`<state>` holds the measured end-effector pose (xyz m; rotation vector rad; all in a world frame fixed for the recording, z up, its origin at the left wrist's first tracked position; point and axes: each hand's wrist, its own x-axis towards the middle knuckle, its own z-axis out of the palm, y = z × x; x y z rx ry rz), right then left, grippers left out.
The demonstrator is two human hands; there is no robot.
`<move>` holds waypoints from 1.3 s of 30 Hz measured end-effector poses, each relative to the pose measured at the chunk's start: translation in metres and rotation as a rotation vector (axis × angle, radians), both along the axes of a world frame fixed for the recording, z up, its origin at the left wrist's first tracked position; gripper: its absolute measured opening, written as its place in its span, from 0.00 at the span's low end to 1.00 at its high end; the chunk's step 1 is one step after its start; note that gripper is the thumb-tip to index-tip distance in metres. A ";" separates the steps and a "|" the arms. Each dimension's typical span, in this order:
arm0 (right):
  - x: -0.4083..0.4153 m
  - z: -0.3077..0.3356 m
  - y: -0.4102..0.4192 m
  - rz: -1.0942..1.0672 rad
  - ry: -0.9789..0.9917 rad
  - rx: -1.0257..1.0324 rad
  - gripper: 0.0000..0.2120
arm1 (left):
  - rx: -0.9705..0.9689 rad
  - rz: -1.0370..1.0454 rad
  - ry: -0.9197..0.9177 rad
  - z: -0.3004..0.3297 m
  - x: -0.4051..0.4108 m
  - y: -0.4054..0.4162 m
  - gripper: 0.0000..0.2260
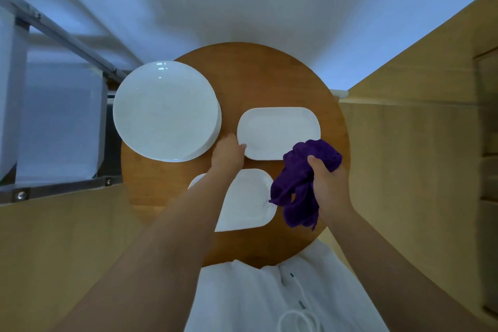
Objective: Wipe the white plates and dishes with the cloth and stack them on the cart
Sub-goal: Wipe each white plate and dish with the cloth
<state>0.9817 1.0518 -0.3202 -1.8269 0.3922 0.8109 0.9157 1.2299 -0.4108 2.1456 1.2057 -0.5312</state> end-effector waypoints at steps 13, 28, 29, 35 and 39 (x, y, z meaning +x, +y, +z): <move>0.016 -0.006 0.004 -0.029 0.057 0.007 0.03 | 0.099 -0.001 0.128 -0.013 0.024 0.007 0.12; 0.027 0.001 0.010 -0.035 0.033 0.034 0.04 | 0.045 0.161 0.128 -0.002 0.029 0.001 0.17; 0.027 0.001 0.010 -0.038 0.031 0.035 0.05 | 0.053 0.149 0.120 -0.002 0.029 0.001 0.16; 0.026 0.000 0.009 -0.049 0.037 0.035 0.04 | -0.008 0.234 0.081 -0.004 0.028 0.000 0.17; 0.025 -0.002 0.005 -0.041 0.042 0.047 0.04 | 0.014 0.192 0.091 -0.006 0.031 0.002 0.16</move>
